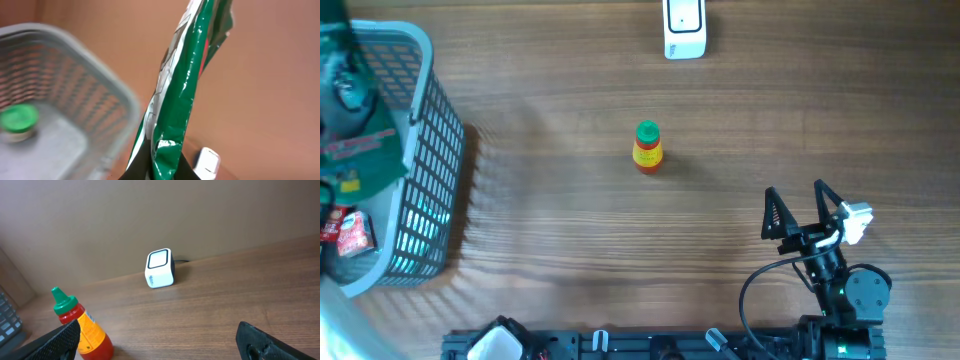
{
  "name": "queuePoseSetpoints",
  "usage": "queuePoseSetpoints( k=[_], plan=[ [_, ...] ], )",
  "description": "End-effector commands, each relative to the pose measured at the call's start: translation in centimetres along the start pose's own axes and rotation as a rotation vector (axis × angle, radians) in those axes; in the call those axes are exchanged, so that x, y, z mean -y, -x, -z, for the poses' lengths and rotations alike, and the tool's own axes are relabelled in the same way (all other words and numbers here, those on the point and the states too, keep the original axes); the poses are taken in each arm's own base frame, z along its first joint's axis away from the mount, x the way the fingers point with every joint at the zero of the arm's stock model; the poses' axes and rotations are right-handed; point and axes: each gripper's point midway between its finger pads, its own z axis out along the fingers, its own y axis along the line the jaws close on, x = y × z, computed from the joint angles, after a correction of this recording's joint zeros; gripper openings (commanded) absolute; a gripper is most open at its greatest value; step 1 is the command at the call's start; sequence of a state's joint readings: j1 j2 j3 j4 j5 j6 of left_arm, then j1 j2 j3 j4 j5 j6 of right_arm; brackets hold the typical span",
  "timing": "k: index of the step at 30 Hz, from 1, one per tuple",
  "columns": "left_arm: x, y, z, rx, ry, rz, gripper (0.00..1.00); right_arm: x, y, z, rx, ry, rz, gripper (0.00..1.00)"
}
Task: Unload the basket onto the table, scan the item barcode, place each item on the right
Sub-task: 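Carry the glove pack out and lay it beside the bottle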
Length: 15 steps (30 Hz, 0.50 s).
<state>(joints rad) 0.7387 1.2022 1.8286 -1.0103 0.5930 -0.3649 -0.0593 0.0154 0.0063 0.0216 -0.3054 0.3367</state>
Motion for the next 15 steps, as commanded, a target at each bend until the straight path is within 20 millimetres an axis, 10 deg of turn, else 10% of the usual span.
queuePoseSetpoints(
  k=[1, 4, 15],
  plan=[
    [5.3, -2.9, 1.9, -0.083, -0.179, -0.007, 0.04, 0.1, 0.2, 0.0, 0.011, -0.006, -0.004, 1.0],
    [7.3, -7.0, 1.2, -0.24, -0.23, -0.017, 0.04, 0.1, 0.2, 0.0, 0.011, -0.006, -0.004, 1.0],
    [2.0, -27.0, -10.2, -0.795, 0.074, -0.074, 0.04, 0.1, 0.2, 0.0, 0.011, -0.006, -0.004, 1.0]
  ],
)
